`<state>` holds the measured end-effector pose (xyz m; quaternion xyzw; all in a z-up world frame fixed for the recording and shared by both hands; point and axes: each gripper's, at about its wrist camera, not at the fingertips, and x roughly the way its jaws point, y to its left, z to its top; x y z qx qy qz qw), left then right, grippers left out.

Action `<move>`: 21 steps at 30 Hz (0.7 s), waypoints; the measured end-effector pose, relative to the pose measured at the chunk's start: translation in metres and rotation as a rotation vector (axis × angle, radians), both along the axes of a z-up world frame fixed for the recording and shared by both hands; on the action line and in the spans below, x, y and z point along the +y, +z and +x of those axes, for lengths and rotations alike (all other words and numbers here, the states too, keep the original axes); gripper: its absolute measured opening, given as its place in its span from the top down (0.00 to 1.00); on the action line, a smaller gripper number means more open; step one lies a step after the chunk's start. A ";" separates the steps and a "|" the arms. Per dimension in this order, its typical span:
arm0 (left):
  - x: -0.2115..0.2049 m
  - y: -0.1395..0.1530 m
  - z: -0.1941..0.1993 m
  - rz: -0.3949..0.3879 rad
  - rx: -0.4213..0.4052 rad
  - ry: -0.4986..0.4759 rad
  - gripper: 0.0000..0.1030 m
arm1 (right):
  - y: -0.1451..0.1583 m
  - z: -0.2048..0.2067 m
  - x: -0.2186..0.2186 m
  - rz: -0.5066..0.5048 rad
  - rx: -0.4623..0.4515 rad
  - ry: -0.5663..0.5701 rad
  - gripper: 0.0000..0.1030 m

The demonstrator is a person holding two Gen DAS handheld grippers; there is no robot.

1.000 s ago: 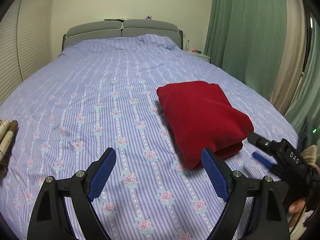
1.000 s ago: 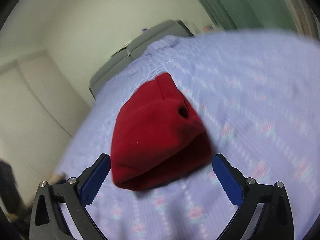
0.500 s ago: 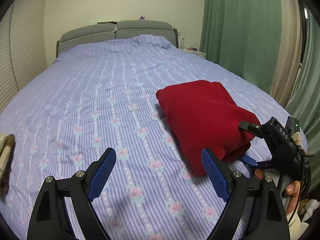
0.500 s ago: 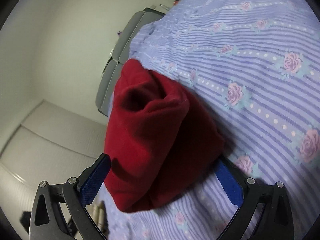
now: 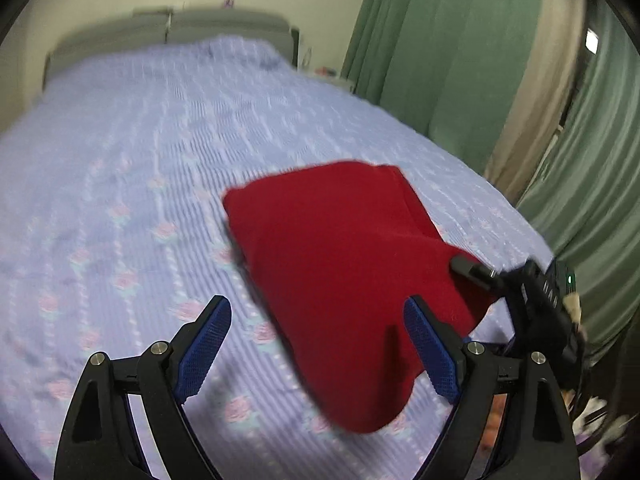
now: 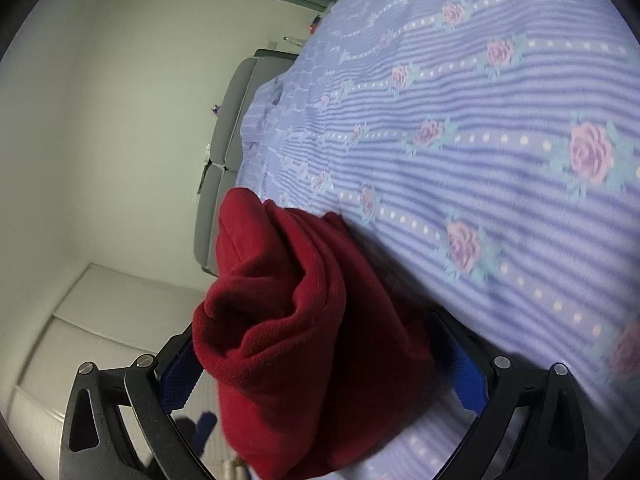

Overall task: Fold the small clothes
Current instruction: 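Grasp the red folded bundle from its sides with both grippers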

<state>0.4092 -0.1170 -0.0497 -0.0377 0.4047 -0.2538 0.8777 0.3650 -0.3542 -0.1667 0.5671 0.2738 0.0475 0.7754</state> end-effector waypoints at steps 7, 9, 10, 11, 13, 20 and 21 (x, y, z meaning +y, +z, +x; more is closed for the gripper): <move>0.003 -0.036 0.038 -0.188 0.202 -0.003 0.11 | -0.008 0.003 -0.005 -0.095 0.078 0.056 0.37; 0.002 -0.044 0.046 -0.234 0.251 -0.013 0.11 | -0.008 -0.001 -0.002 -0.134 0.080 0.064 0.40; 0.000 -0.048 0.049 -0.254 0.274 -0.021 0.11 | -0.009 -0.003 -0.002 -0.143 0.075 0.068 0.41; -0.001 -0.052 0.051 -0.272 0.291 -0.028 0.10 | -0.010 -0.004 -0.001 -0.149 0.067 0.073 0.41; -0.006 -0.061 0.057 -0.296 0.328 -0.036 0.08 | -0.012 -0.005 -0.004 -0.140 0.062 0.076 0.42; -0.015 -0.071 0.059 -0.305 0.326 -0.049 0.19 | -0.010 -0.017 -0.003 -0.191 0.063 0.083 0.46; -0.016 -0.070 0.057 -0.295 0.318 -0.048 0.22 | -0.008 -0.017 -0.002 -0.206 0.064 0.085 0.47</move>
